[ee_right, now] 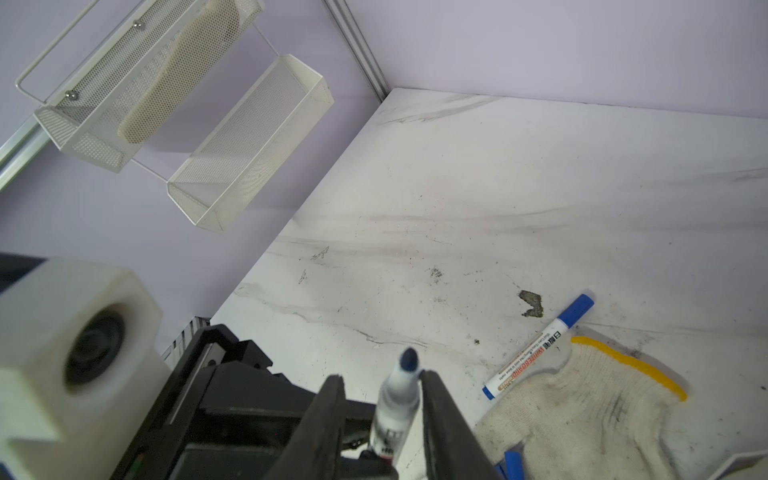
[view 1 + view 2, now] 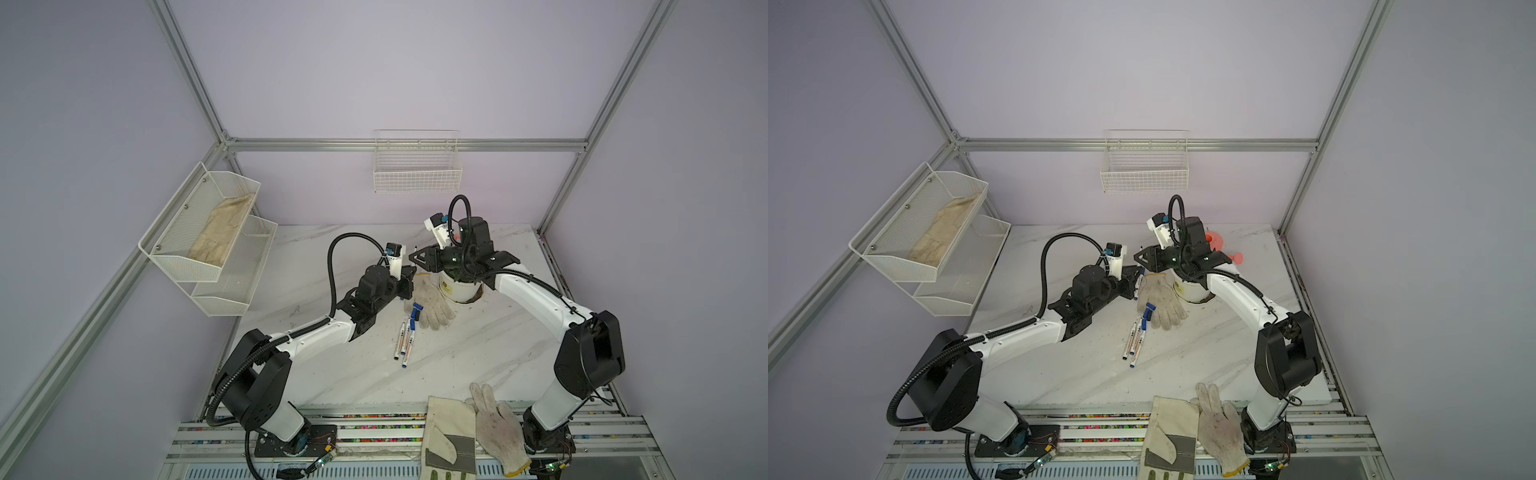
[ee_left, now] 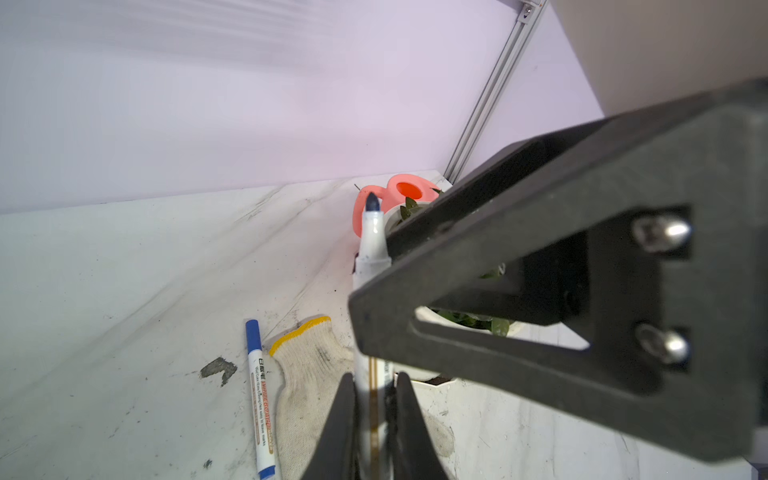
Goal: Insert the pens into the pen caps
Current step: 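Lift the white marker upright with the left gripper, tip up, then lower the right gripper toward a blue cap lying on the glove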
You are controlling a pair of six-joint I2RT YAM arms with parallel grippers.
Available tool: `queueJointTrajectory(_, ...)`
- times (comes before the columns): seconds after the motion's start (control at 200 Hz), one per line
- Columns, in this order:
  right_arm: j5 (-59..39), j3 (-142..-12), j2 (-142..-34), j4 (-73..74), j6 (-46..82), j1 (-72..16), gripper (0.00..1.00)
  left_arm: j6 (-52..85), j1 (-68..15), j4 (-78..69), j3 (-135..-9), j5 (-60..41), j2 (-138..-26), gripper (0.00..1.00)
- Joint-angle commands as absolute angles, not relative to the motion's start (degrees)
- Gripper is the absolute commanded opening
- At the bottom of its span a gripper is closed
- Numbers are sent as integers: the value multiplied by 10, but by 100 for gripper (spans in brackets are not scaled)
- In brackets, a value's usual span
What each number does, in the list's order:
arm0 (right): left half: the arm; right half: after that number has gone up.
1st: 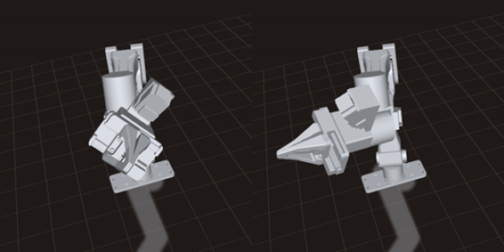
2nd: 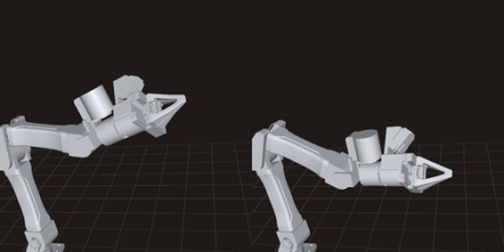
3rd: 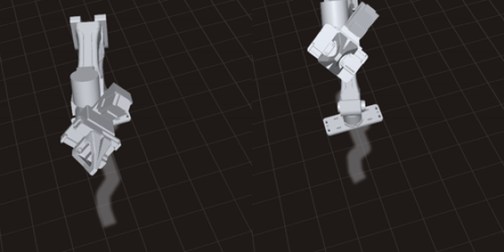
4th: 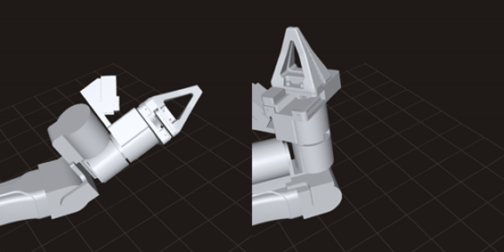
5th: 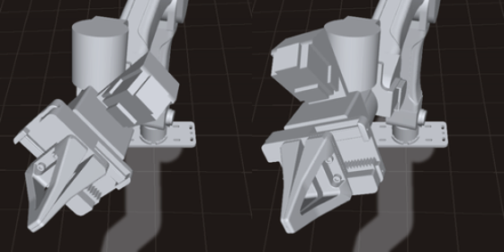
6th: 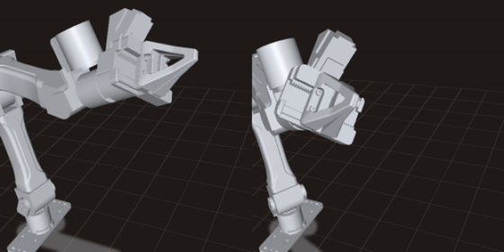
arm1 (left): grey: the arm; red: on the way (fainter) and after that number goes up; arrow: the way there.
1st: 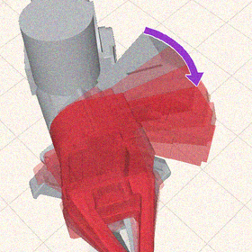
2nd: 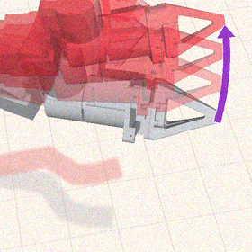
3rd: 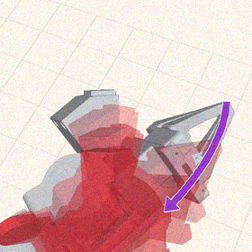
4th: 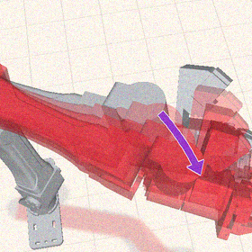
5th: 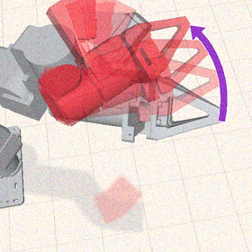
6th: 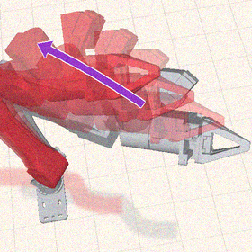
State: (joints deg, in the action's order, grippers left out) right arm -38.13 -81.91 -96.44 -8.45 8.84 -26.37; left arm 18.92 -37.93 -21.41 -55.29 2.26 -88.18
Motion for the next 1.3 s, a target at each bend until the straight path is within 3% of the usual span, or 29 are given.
queueJointTrajectory(0.0, -404, -827, -969, -74, 91, -263, 24, 191, -381, -269, -521, 13, -871, 0)
queueJointTrajectory(0.27, -438, -816, -957, -61, 94, -263, 7, 207, -379, -310, -522, -1, -880, 0)
queueJointTrajectory(0.41, -445, -812, -949, -56, 93, -263, 4, 235, -370, -294, -538, -45, -889, 18)
queueJointTrajectory(0.52, -447, -812, -944, -55, 92, -262, 4, 246, -365, -286, -540, -60, -892, 24)
queueJointTrajectory(1.295, -448, -804, -937, -55, 91, -262, 4, 236, -350, -268, -557, -144, -893, 20)
